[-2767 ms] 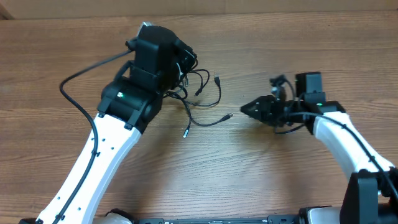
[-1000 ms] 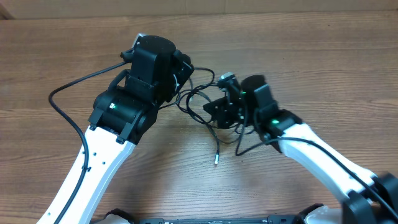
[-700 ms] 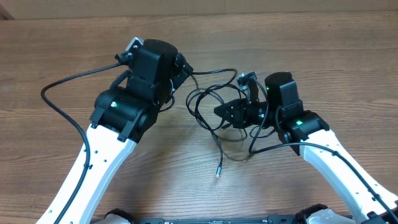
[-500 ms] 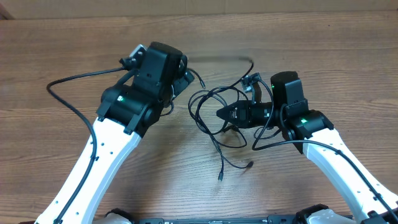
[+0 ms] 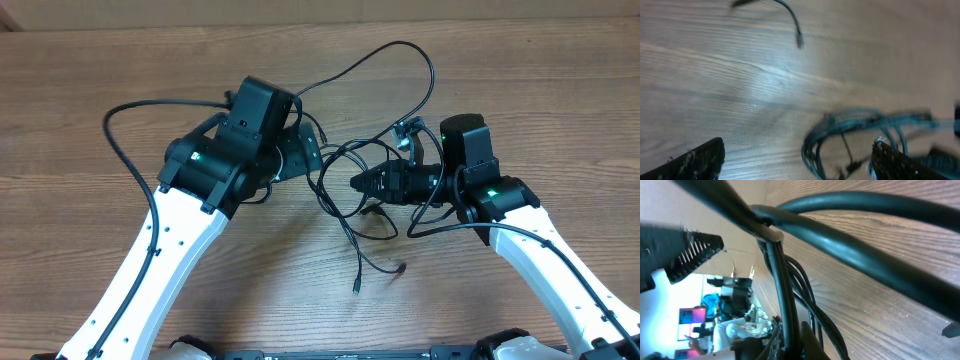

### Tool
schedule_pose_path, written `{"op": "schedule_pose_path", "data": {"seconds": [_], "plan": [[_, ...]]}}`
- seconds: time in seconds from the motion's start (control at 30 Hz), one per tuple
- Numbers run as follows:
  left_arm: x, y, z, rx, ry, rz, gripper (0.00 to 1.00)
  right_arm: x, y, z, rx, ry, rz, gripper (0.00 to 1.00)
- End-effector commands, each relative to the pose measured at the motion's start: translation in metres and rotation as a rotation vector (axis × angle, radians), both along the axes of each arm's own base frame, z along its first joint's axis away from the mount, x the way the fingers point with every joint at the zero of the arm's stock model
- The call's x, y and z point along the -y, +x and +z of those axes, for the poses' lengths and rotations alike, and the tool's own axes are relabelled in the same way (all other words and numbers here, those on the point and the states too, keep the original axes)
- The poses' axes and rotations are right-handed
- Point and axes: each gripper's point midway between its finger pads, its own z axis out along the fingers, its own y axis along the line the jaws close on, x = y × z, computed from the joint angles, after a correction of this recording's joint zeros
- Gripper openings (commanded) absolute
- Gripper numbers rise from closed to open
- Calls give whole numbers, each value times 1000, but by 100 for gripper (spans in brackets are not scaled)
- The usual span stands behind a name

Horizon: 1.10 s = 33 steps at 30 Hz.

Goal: Untangle cables

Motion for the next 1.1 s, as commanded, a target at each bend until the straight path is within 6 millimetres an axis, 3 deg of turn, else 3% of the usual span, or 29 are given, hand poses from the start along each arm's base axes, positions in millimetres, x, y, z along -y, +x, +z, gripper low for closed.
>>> {"op": "schedule_pose_path", "data": {"seconds": [0.0,0.2,0.4,0.6,0.67,0.83,0.93,1.07], "plan": [[19,-9,-2,7,27,-242,93,0,-1,8,-57,34,-24,4],[23,-7,-28,-71,64,-261,93,0,-2,7,-129,44,-56,4],[39,-6,-62,-194,41,-295,81,2,1,4,-84,18,-57,4],[52,-5,-82,-244,28,-322,71,5,5,1,-78,0,-79,4],[55,-5,-87,-255,33,-327,64,5,5,1,-78,-2,-82,4],[58,-4,-90,-263,29,-327,22,9,10,-3,-72,-30,-114,4],[61,-2,-89,-253,20,-327,4,9,10,-3,-72,-29,-114,4],[63,0,-88,-255,-1,-291,4,8,10,-3,-72,-30,-113,4]]}}
